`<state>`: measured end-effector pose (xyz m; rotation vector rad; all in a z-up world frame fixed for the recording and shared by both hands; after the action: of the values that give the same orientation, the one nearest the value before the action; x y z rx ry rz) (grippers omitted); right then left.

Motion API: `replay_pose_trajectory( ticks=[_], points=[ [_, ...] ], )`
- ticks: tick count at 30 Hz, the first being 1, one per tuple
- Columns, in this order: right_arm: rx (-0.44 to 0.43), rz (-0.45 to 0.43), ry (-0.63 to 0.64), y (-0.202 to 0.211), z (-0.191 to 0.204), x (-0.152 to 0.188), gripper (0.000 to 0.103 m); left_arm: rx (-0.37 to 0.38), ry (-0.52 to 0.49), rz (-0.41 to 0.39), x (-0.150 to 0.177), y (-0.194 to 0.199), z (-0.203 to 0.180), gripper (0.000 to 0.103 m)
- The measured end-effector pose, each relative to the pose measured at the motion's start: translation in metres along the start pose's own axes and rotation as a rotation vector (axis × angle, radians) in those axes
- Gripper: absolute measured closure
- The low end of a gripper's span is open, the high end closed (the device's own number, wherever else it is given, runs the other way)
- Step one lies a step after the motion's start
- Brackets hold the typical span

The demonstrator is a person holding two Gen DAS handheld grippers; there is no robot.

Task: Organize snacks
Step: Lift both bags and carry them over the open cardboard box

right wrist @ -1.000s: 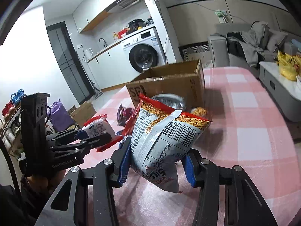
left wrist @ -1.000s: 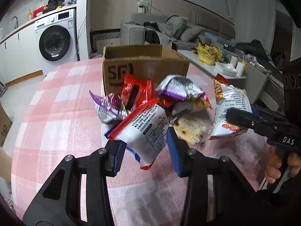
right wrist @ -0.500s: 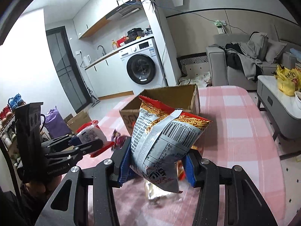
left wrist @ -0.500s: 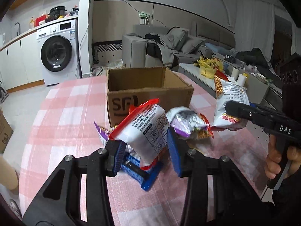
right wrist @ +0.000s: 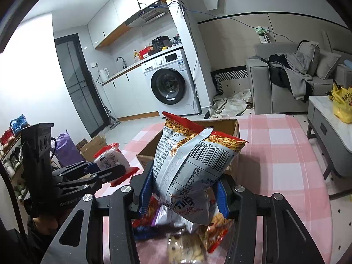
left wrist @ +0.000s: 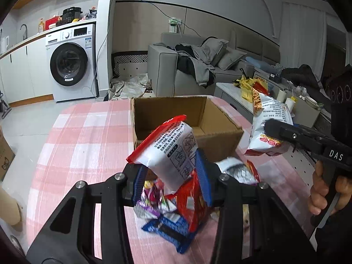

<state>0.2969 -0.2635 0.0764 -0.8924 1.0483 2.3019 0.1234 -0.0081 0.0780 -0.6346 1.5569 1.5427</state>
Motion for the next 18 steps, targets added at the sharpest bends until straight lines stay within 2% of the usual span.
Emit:
replay_pose_trajectory(
  ticks=[13, 18],
  points=[
    [0.013, 0.014, -0.024, -0.043, -0.004, -0.033, 0.054, 0.011, 0.014, 0.021, -0.039, -0.06, 0.025, 0.064],
    [0.02, 0.015, -0.032, -0.061, -0.013, -0.039, 0.054, 0.014, 0.015, 0.032, -0.044, -0.085, 0.031, 0.064]
  ],
)
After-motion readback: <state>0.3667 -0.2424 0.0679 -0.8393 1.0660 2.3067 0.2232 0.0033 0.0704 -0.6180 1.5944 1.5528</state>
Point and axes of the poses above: each gripper's, at about its wrist camera, not at the fingertips, and y roughly against the way its jaws point, z to its left, x to its underside, the point moved 3 cm from there along -y, roughly the way its jaws point, and after that the axes turned 15 degrees about -y, right-handed, at the moved point
